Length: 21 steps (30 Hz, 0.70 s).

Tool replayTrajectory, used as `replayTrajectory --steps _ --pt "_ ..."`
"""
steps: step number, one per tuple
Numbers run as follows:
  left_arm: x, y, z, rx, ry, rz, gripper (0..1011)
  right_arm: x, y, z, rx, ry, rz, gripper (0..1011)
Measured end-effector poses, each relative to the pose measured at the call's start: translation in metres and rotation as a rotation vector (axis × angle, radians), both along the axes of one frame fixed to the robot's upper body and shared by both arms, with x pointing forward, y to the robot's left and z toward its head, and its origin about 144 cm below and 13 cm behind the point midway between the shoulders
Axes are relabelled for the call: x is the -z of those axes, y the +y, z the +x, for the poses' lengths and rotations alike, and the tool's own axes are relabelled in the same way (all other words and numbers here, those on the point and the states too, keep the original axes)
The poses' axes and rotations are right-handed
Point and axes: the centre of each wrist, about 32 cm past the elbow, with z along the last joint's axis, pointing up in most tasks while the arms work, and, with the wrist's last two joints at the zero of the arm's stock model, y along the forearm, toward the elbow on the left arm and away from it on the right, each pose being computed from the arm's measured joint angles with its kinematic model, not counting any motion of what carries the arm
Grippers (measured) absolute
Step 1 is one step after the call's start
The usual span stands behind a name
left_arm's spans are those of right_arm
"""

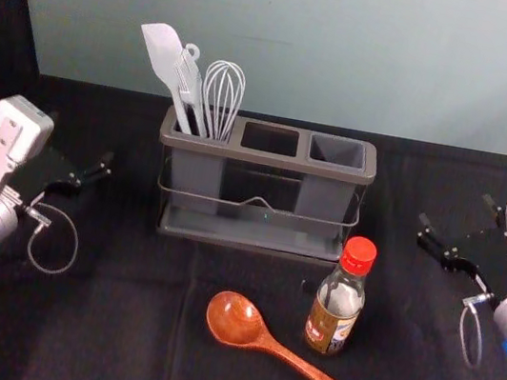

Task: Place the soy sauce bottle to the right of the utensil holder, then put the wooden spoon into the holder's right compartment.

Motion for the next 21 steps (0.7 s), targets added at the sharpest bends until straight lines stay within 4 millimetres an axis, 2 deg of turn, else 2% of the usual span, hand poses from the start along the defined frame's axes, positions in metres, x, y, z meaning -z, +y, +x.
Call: replayTrajectory --steps 14,21 --pt "0.000 0.000 0.000 0.000 0.000 0.000 1005 -0.003 0.000 -0.002 -0.010 -0.014 -0.008 1004" --pt "0.000 0.000 0.000 0.000 0.000 0.000 1005 -0.017 -0.006 -0.024 -0.057 -0.061 -0.009 1004"
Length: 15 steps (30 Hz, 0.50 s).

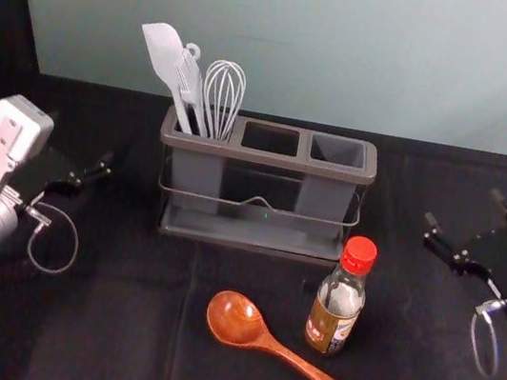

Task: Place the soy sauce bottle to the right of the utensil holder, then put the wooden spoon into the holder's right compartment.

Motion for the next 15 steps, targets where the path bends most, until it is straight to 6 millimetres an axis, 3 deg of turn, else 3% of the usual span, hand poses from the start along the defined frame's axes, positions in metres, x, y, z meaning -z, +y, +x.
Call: replayTrajectory --steps 15 --pt "0.000 0.000 0.000 0.000 0.000 0.000 1005 -0.018 -0.028 -0.046 -0.157 -0.042 0.087 1004"
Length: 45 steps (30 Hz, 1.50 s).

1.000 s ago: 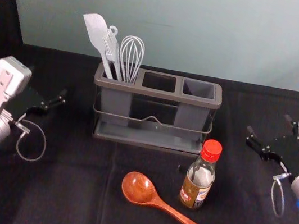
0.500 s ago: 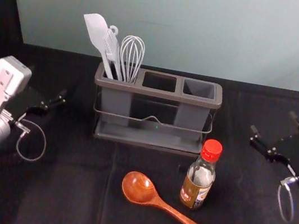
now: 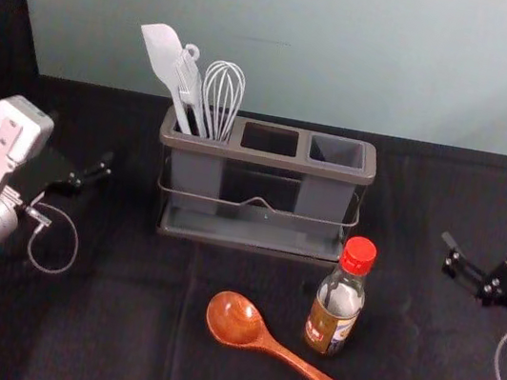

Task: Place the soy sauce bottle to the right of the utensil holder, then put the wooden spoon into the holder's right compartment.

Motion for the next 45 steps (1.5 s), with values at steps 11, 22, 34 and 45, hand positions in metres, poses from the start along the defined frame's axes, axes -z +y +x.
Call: replayTrajectory --steps 11,22,34,45 --pt "0.000 0.000 0.000 0.000 0.000 0.000 1005 -0.007 -0.023 -0.009 -0.261 0.038 0.091 1004" --pt "0.000 0.000 0.000 0.000 0.000 0.000 1005 0.003 -0.028 0.003 -0.448 0.121 0.133 1004" --pt "0.000 0.000 0.000 0.000 0.000 0.000 1005 0.007 -0.010 0.016 -0.532 0.216 0.190 1004" --pt "0.000 0.000 0.000 0.000 0.000 0.000 1005 0.000 0.014 0.029 -0.560 0.244 0.140 1004"
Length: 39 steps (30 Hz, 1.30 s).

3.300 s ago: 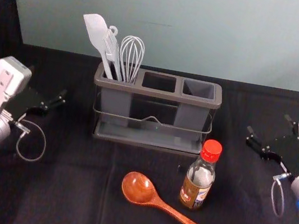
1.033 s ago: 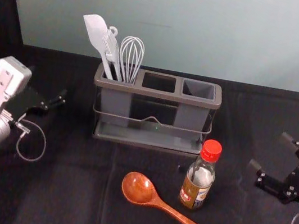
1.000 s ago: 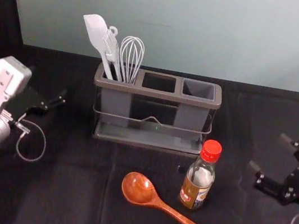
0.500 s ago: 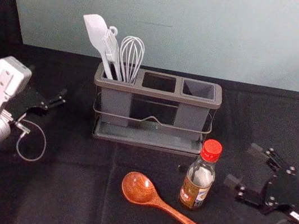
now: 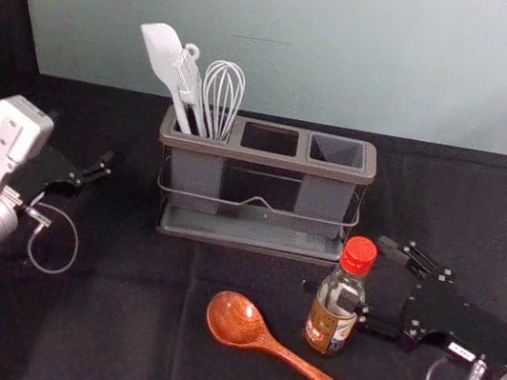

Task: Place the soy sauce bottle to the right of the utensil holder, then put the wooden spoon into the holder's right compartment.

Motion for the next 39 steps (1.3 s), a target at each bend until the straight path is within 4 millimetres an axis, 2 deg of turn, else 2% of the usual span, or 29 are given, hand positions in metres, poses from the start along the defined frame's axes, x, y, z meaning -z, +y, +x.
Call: replayTrajectory --steps 15,30,36,39 --pt "0.000 0.000 0.000 0.000 0.000 0.000 1005 -0.006 0.015 0.017 0.022 0.002 -0.024 1004" --pt "0.000 0.000 0.000 0.000 0.000 0.000 1005 -0.006 0.018 0.019 0.025 0.010 -0.019 1004" --pt "0.000 0.000 0.000 0.000 0.000 0.000 1005 -0.006 0.017 0.019 0.025 0.009 -0.019 909" --pt "0.000 0.000 0.000 0.000 0.000 0.000 1005 -0.006 0.017 0.019 0.025 0.009 -0.019 820"
